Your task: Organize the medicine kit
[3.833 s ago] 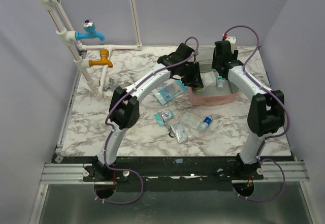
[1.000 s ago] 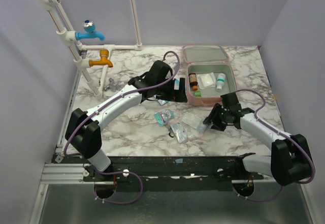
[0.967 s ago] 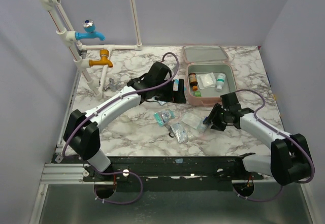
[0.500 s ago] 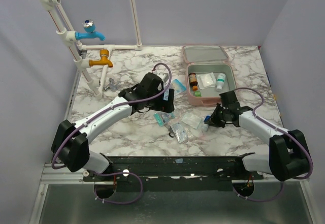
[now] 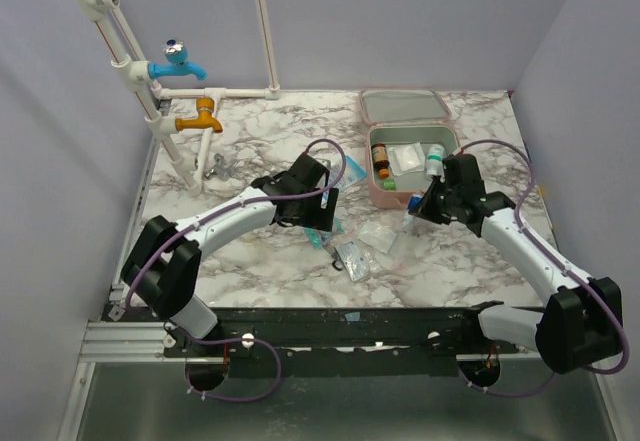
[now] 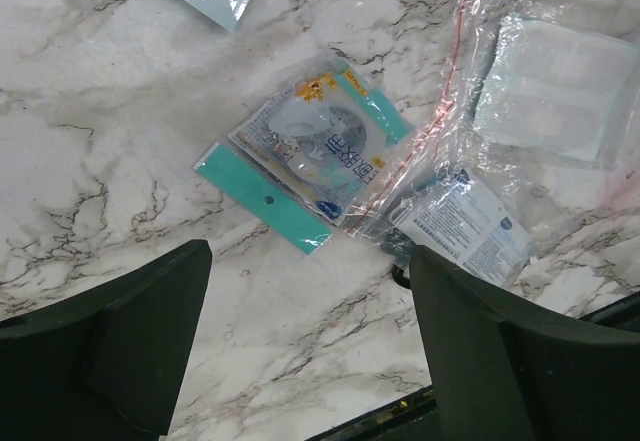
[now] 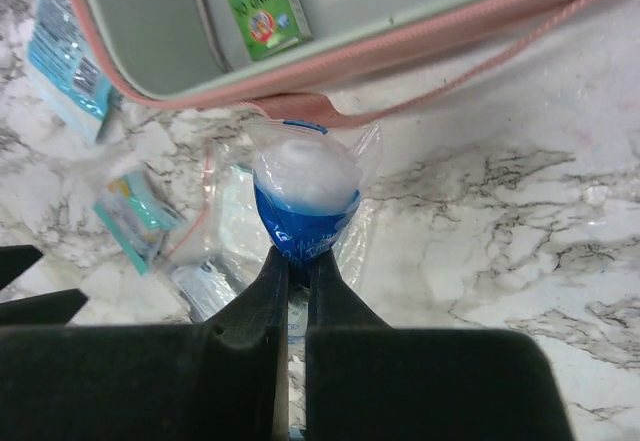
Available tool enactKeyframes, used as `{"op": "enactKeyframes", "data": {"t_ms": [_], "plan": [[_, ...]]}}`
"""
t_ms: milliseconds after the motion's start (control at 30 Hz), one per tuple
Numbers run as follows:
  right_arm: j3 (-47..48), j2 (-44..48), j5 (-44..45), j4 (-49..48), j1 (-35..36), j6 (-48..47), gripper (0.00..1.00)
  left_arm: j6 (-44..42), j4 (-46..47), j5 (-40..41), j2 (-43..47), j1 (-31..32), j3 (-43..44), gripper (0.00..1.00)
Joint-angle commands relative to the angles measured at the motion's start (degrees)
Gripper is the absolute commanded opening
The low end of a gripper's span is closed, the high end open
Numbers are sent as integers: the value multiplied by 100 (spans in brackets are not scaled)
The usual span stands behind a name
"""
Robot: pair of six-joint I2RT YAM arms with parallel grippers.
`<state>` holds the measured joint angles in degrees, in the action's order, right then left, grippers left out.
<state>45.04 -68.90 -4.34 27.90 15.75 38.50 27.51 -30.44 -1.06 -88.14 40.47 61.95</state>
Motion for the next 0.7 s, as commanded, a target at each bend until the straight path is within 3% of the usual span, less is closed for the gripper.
{"op": "enactKeyframes", "data": {"t_ms": [0,300,467,667], "plan": [[507,38,211,356,7,-382,1,-8,112,110,-357,-18,112,81],[1755,-561,416,380,7,-682,1,-27,295,116,-784,-126,197,71],[2087,-976,412,-71,7,-519,1,-33,316,108,-986,-255,344,67],[2525,-1715,1008,-349,7,-545,1,-78,379,112,-1175,-417,502,64]]}}
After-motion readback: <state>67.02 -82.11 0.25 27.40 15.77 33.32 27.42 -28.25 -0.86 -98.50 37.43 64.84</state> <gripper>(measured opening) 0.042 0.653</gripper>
